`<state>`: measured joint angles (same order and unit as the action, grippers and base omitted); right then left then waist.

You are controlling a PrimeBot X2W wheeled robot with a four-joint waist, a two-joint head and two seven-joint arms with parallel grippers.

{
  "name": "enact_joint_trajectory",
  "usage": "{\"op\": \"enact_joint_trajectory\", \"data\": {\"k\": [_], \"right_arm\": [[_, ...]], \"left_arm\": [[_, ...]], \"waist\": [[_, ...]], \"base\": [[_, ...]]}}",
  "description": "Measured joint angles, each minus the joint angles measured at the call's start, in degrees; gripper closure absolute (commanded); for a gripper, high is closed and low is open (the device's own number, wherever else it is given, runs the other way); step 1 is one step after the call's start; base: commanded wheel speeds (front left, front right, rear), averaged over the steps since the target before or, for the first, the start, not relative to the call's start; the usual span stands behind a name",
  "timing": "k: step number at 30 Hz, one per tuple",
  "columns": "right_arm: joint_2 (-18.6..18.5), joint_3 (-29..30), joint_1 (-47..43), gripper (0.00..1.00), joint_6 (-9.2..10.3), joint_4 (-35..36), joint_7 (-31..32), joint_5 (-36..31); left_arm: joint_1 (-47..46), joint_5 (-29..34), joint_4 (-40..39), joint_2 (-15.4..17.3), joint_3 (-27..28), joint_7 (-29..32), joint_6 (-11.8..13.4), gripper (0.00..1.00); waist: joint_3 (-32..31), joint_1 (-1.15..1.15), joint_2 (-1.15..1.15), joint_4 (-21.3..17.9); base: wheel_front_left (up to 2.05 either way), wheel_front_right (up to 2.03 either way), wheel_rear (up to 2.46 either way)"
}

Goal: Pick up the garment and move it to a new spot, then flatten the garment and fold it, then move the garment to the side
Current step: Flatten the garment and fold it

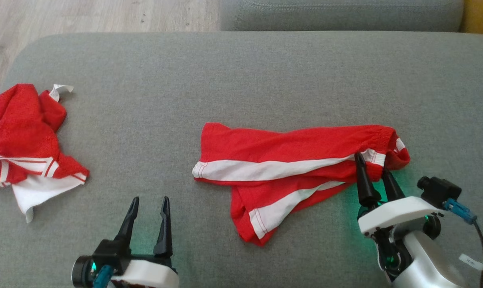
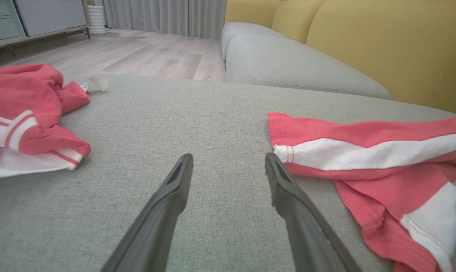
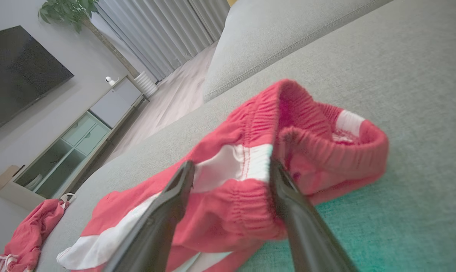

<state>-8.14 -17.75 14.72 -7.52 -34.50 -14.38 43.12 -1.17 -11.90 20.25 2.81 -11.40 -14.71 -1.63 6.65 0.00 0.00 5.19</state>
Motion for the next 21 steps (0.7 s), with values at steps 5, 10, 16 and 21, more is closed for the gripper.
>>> {"op": "enact_joint_trajectory", "data": {"k": [5,10,16,21], "right_arm": [[-0.36,-1.33,1.47,0.66,0.00,-1.30,0.00,1.88],[-1.41,-2.41,2.38,1.00,0.00,-1.97,0.00,2.81],[-1.89,-2.32,2.37,1.00,0.00,-1.99,0.00,3.03],[-2.80,-2.19,2.37,1.00,0.00,-1.00,0.00,3.00]], "left_arm": [[-0.02,-0.22,0.00,0.00,0.00,0.00,-0.41,0.00],[-0.17,-0.22,0.07,0.00,-0.10,0.00,-0.46,0.00],[-1.12,-1.63,-0.15,0.00,-0.14,0.00,-1.47,0.00],[-3.15,-8.02,-0.16,0.00,-0.90,0.00,-4.48,0.00]], "waist": [[0.66,0.00,0.00,0.13],[0.71,0.00,0.00,0.33],[0.91,0.00,0.00,0.13],[1.60,0.00,0.00,-0.43]], "base": [[0.00,0.00,0.00],[0.00,0.00,0.00],[0.00,0.00,0.00],[0.00,0.00,0.00]]}}
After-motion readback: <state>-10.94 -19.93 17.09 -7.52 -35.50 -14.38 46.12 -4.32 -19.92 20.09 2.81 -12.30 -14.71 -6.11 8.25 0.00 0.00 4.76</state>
